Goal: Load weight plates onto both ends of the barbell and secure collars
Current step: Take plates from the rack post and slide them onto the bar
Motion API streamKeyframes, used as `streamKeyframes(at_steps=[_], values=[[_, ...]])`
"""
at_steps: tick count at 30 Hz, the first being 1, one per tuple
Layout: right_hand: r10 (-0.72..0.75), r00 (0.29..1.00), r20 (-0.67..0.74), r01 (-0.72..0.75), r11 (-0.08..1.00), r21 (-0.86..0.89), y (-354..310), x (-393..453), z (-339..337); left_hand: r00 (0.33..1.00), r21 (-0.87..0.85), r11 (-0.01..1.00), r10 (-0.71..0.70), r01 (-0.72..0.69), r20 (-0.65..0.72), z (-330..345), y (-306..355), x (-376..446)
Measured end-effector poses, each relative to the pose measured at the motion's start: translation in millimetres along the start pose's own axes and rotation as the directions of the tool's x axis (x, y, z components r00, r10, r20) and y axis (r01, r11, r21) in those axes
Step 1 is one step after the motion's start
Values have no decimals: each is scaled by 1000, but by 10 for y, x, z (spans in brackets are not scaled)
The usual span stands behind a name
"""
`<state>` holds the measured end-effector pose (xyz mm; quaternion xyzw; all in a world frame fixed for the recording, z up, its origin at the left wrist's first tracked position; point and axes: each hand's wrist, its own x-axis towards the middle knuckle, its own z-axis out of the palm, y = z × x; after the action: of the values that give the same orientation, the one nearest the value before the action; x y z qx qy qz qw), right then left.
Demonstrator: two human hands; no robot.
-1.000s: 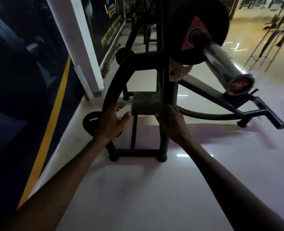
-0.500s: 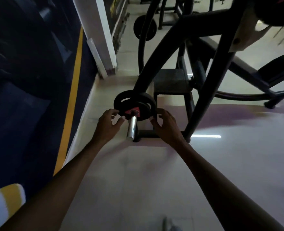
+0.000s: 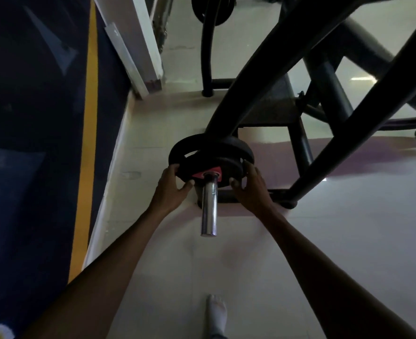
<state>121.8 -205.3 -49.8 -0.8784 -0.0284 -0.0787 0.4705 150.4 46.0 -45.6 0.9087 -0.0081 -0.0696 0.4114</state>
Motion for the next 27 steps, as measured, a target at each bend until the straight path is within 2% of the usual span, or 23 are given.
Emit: streamKeyframes(at_steps=[5, 8, 11, 15, 18, 27], values=[[94, 995, -24, -93, 996, 14, 442, 273, 370, 997, -4, 997, 71, -71, -6, 251, -406, 382], [30, 991, -128, -28, 1000, 12, 598, 257, 487, 993, -24, 995, 99, -100, -58, 375, -541, 442], [1, 987, -163, -1, 1000, 5, 659, 247, 517, 991, -64, 992, 107, -113, -85, 386, -592, 511], [71, 997, -36, -74, 991, -109, 749, 180, 569, 994, -90, 990, 106, -106, 5, 384, -632, 361], [83, 996, 25, -80, 991, -105, 761, -70, 530, 998, -126, 990, 61, -59, 14, 407, -661, 57], [14, 999, 36, -15, 1000, 11, 517, -837, 430, 997, -129, 989, 76, -75, 3, 400, -760, -683]])
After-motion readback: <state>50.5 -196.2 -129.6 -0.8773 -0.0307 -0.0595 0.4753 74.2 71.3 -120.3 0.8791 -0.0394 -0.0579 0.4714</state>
